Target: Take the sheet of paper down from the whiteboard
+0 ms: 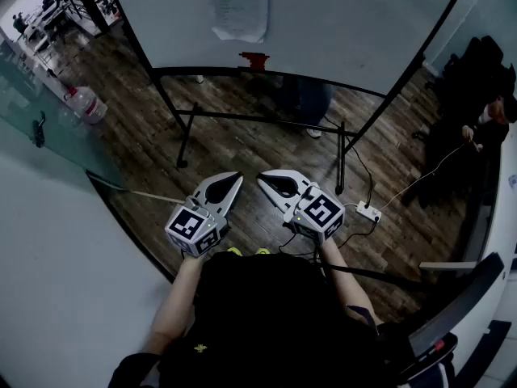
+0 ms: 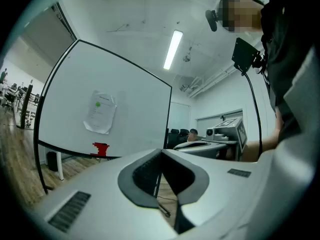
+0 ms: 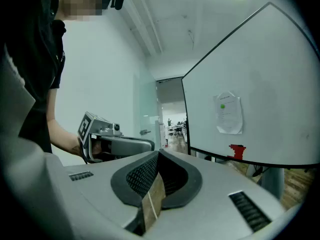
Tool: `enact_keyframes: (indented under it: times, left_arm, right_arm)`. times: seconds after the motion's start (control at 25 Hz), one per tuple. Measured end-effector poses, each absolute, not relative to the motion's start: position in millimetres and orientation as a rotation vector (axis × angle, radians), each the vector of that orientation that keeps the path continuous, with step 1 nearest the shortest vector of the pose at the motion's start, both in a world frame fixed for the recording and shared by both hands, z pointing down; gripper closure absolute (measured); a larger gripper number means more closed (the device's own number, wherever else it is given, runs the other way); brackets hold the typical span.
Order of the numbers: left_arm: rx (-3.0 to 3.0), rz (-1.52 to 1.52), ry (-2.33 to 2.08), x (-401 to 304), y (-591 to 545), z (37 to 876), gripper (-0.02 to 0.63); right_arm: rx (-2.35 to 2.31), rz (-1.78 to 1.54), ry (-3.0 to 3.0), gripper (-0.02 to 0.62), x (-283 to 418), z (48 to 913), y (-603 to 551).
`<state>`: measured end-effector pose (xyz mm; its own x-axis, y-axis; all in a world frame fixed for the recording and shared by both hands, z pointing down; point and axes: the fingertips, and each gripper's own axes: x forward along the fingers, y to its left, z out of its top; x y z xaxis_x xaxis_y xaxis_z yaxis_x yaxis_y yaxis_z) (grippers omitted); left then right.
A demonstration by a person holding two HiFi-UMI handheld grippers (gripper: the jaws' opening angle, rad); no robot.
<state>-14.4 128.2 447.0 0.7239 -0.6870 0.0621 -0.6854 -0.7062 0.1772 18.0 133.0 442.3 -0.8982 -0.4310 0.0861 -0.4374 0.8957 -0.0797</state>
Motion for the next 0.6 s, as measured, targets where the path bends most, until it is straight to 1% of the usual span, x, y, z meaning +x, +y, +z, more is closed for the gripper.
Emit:
enact_keyframes:
  times: [0.6]
  left_arm:
    - [2.742,0.007,-1.153,-14,133,450,0.578]
  right_arm:
    - [0.698,0.200,-3.029,0.589,31,446,137]
